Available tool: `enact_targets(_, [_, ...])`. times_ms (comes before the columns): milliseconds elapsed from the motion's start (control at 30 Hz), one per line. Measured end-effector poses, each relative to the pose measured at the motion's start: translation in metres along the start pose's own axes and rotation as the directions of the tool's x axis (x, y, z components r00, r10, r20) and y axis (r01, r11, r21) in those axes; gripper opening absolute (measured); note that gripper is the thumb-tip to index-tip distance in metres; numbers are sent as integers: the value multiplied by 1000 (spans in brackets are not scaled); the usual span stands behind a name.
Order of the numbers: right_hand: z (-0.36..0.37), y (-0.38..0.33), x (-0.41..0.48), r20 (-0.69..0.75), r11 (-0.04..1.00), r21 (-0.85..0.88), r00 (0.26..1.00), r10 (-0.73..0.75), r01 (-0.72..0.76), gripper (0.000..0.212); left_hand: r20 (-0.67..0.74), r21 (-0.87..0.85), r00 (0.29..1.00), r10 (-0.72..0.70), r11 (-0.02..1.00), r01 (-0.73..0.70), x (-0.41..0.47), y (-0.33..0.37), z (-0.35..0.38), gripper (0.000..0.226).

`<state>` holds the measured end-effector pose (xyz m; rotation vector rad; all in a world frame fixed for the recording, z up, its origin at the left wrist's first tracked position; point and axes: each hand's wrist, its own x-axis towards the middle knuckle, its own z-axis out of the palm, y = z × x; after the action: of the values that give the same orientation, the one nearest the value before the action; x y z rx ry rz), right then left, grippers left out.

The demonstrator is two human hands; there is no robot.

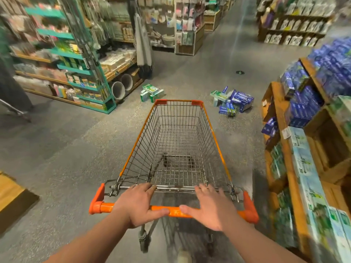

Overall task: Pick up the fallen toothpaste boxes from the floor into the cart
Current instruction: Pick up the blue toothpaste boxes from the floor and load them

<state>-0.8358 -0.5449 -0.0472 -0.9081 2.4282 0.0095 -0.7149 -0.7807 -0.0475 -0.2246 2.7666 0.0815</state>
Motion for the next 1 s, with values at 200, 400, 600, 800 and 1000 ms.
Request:
enact_targets(200, [-75,13,120,37,1000,8,999,18,-18,124,51,-21,999,-13,1000,14,120,-57,-52,126])
enact_targets(400, [-145,24,236,58,1000,21,998,20,-21,126,60,-18,998,-7,1000,8,236,-108,-102,121])
enact_targets(600, [-217,43,364,39,1000,17,999,22,-23,124,51,17,998,33,999,-34,363,-162,-159,116])
enact_targets(800, [-289,62,485,-28,998,36,998,53,-52,130,23,17,998,62,998,-63,495,-217,-209,119])
enact_targets(1000, [-355,81,593,-45,996,30,995,88,-86,126,31,24,996,87,996,-88,615,-262,-256,121])
